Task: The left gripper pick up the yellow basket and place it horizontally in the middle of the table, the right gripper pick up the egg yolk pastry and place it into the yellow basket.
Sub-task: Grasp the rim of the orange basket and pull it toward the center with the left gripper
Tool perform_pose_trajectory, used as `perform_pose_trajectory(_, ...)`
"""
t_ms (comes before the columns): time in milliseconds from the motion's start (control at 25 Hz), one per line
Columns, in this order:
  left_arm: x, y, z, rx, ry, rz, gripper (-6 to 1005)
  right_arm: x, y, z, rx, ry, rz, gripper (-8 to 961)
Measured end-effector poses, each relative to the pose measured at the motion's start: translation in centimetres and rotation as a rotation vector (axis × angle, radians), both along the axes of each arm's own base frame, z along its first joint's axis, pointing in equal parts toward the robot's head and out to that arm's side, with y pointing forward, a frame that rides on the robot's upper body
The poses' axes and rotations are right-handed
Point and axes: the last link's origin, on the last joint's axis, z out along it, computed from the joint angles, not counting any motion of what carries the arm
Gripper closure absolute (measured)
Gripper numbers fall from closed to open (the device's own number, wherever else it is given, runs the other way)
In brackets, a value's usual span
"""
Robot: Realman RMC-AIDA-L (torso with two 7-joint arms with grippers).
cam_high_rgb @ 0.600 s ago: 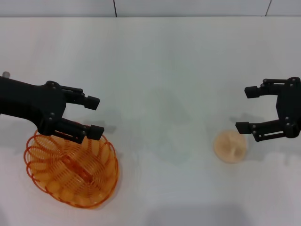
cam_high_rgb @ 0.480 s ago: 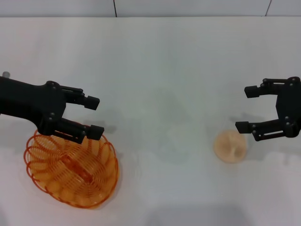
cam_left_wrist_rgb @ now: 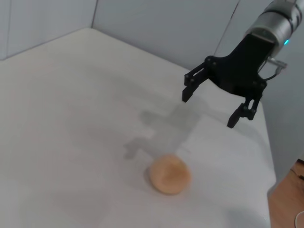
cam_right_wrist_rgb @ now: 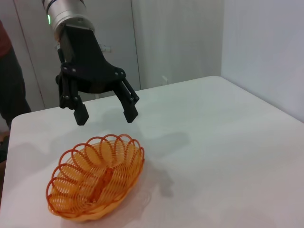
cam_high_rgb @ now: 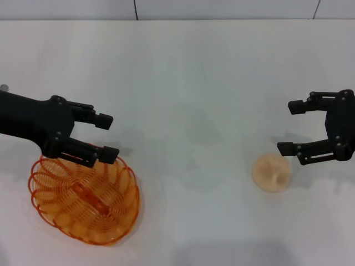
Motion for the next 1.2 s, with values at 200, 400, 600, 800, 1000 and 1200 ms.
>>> perform_pose_trajectory(200, 0.0, 0.4, 1.3, 0.019, 0.085, 0.068, 136, -0.1, 0.1, -0.1, 0.004, 0.001, 0.001, 82)
perform_pose_trajectory(400, -0.2, 0.8, 2.8, 0.043, 0.185, 0.154, 136, -0.1, 0.1, -0.1, 0.005, 0.001, 0.002, 82)
perform_pose_trajectory(600, -1.1, 1.0, 4.4, 0.059, 0.265, 0.26, 136, -0.1, 0.2, -0.1, 0.009, 0.005, 0.001, 82)
perform_pose_trajectory(800, -2.7, 0.9, 5.1, 0.073, 0.357, 0.362, 137, -0.1, 0.4, -0.1, 0.011, 0.013, -0.002, 83)
perform_pose_trajectory(1000, -4.0, 0.9, 5.6, 0.095, 0.435, 0.431, 137, -0.2, 0.4, -0.1, 0.012, 0.015, -0.002, 83)
perform_pose_trajectory(1200, -5.4, 1.1, 5.5, 0.124, 0.492, 0.488, 137, -0.3, 0.5, -0.2, 0.011, 0.017, 0.001, 83)
